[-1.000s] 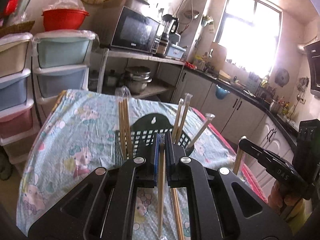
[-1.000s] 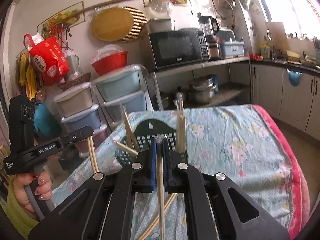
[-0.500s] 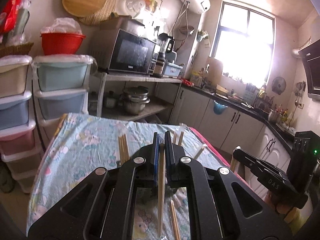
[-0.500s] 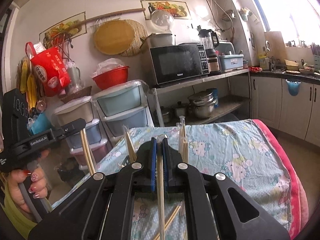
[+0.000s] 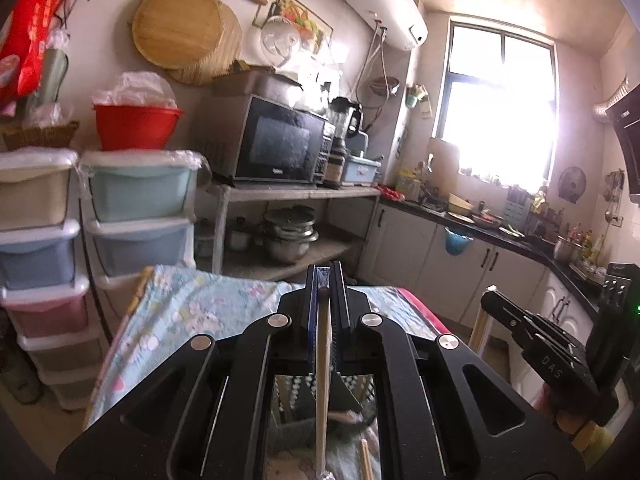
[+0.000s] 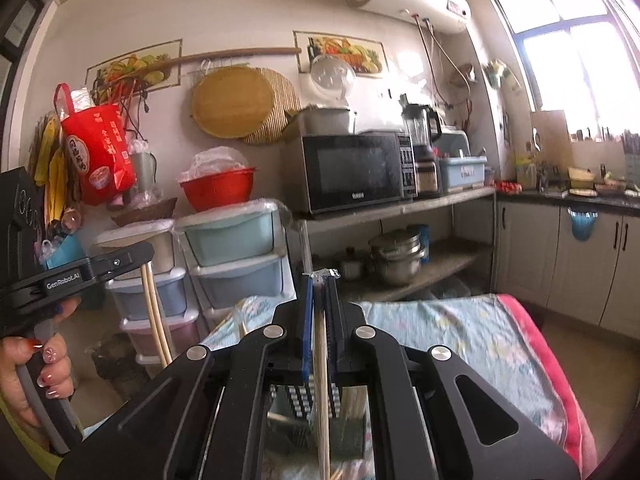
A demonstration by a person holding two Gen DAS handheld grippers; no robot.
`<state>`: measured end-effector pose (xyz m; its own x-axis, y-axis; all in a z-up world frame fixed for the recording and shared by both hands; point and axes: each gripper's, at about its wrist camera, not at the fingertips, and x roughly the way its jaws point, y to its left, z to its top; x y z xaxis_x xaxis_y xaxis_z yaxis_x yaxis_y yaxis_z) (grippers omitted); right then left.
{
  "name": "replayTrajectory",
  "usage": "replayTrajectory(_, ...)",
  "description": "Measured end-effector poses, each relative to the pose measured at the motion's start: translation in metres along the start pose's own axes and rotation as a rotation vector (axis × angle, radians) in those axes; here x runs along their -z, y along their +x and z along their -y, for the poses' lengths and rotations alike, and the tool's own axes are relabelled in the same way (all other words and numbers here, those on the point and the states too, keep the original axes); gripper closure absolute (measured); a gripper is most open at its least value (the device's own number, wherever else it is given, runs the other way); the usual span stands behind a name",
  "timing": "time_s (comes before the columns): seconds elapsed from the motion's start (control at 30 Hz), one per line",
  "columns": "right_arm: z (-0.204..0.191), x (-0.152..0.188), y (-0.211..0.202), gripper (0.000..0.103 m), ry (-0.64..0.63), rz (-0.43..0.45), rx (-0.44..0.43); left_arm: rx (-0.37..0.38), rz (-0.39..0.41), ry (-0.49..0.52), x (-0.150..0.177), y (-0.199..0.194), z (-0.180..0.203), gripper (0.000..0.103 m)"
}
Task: Organize utensils
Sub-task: 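Lift the chopsticks with the right tool and carry them over the caddy, then lower the chopsticks into the caddy and open the right tool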
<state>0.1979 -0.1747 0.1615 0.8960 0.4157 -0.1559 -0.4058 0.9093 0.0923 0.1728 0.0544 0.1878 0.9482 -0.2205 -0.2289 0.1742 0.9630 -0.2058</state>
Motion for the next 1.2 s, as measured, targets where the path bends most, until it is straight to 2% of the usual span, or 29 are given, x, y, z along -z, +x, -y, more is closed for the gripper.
replayTrajectory(0.37, -0.01, -0.021, 0.019, 0.097, -0.022, 0.045, 0.018, -0.053, 0.092, 0.03, -0.023, 0.001, 0.004, 0.1)
replayTrajectory(0.67, -0.01, -0.025, 0.03, 0.097, -0.013, 0.135, -0.015, -0.092, 0.132, 0.032, -0.025, 0.014, 0.005, 0.1)
replayTrajectory(1.2, -0.011, -0.003, 0.072, 0.097, -0.017, 0.144, 0.03, -0.101, 0.112, 0.018, -0.006, 0.047, -0.003, 0.1)
